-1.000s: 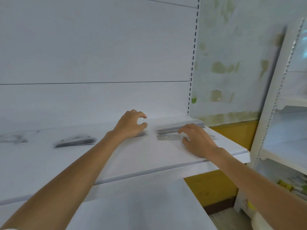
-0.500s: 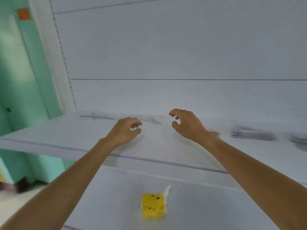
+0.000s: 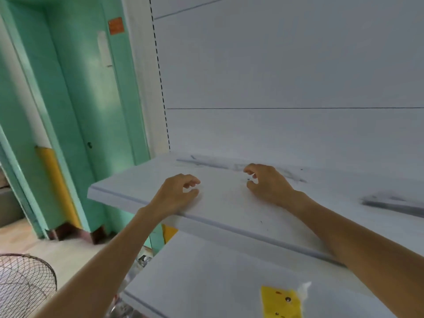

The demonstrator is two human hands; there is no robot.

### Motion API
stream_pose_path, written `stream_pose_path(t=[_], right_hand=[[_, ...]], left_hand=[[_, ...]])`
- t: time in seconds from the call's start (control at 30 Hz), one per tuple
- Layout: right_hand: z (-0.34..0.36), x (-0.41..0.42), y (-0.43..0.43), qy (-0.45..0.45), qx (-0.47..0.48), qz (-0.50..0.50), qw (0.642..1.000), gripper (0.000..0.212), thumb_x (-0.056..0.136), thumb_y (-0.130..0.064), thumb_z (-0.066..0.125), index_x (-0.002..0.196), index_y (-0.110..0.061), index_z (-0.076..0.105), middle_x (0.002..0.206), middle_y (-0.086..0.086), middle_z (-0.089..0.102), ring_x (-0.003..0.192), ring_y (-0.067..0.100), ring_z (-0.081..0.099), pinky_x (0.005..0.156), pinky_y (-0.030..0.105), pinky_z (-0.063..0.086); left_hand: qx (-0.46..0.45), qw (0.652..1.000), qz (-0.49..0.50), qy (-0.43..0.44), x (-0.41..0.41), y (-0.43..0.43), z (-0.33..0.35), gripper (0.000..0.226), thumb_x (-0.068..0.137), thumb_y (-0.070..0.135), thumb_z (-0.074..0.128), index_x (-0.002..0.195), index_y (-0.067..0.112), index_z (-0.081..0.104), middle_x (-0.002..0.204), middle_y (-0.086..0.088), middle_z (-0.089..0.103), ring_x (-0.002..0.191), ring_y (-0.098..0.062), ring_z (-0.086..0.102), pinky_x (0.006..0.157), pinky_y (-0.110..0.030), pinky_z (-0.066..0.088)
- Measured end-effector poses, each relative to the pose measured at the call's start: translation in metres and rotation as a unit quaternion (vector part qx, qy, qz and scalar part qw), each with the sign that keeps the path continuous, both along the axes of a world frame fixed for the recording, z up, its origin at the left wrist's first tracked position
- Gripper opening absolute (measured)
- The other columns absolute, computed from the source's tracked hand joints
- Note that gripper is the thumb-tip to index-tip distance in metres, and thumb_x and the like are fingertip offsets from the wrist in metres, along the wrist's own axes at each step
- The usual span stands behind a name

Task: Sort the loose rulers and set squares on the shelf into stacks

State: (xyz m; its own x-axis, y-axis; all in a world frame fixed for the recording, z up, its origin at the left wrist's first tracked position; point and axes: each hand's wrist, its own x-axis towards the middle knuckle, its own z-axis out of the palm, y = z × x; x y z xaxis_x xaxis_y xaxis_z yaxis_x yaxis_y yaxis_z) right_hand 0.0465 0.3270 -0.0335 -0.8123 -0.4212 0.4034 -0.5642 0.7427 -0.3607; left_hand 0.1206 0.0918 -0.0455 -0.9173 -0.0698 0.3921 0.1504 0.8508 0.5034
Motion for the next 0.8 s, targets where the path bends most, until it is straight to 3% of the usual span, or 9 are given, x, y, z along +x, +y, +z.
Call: stream_pose_path(t=[0.17, 0.37, 0.57, 0.7, 0.8], right_hand=[[0.007, -0.042, -0.007, 0.008, 0.044, -0.004, 0.999, 0.038, 0.087, -0.017, 0.051, 0.126, -0.014, 0.050, 0.125, 0.005, 0.057, 0.113, 0.022, 0.052, 0.090, 0.032, 0.042], [0.011, -0.089, -0.011, 0.002, 0.043, -0.030, 0.999, 0.040, 0.087, -0.015, 0.052, 0.127, -0.013, 0.048, 0.128, 0.005, 0.054, 0.117, 0.020, 0.049, 0.093, 0.031, 0.041], [0.002, -0.114, -0.013, -0.053, 0.099, -0.058, 0.992, 0.045, 0.089, -0.029, 0.054, 0.131, -0.018, 0.045, 0.136, 0.003, 0.047, 0.124, 0.020, 0.043, 0.102, 0.033, 0.036], [0.002, -0.120, -0.029, -0.095, 0.127, -0.080, 0.984, 0.048, 0.089, -0.030, 0.053, 0.134, -0.017, 0.043, 0.139, 0.004, 0.045, 0.125, 0.021, 0.044, 0.100, 0.032, 0.037], [0.001, -0.121, -0.042, -0.112, 0.139, -0.099, 0.979, 0.044, 0.092, -0.030, 0.048, 0.133, -0.017, 0.044, 0.135, 0.005, 0.049, 0.120, 0.022, 0.049, 0.097, 0.031, 0.040]], left_hand=[[-0.025, 0.999, -0.007, -0.022, -0.040, -0.014, -0.002, 0.022, 0.087, 0.024, 0.058, 0.109, 0.023, 0.063, 0.111, 0.004, 0.061, 0.096, -0.007, 0.052, 0.084, -0.017, 0.035], [-0.030, 0.999, -0.016, 0.010, -0.089, -0.040, 0.008, 0.022, 0.087, 0.021, 0.060, 0.108, 0.019, 0.064, 0.110, 0.004, 0.062, 0.095, -0.007, 0.052, 0.079, -0.017, 0.033], [-0.074, 0.996, -0.042, -0.021, -0.130, -0.064, 0.005, 0.024, 0.088, 0.024, 0.058, 0.112, 0.020, 0.062, 0.112, 0.000, 0.059, 0.100, -0.012, 0.052, 0.078, -0.018, 0.032], [-0.126, 0.988, -0.074, -0.043, -0.154, -0.079, 0.012, 0.027, 0.089, 0.026, 0.057, 0.115, 0.019, 0.060, 0.115, -0.003, 0.056, 0.107, -0.017, 0.050, 0.084, -0.022, 0.035], [-0.117, 0.989, -0.088, -0.017, -0.171, -0.088, 0.020, 0.027, 0.088, 0.026, 0.058, 0.114, 0.018, 0.061, 0.117, -0.005, 0.057, 0.108, -0.020, 0.051, 0.087, -0.025, 0.037]])
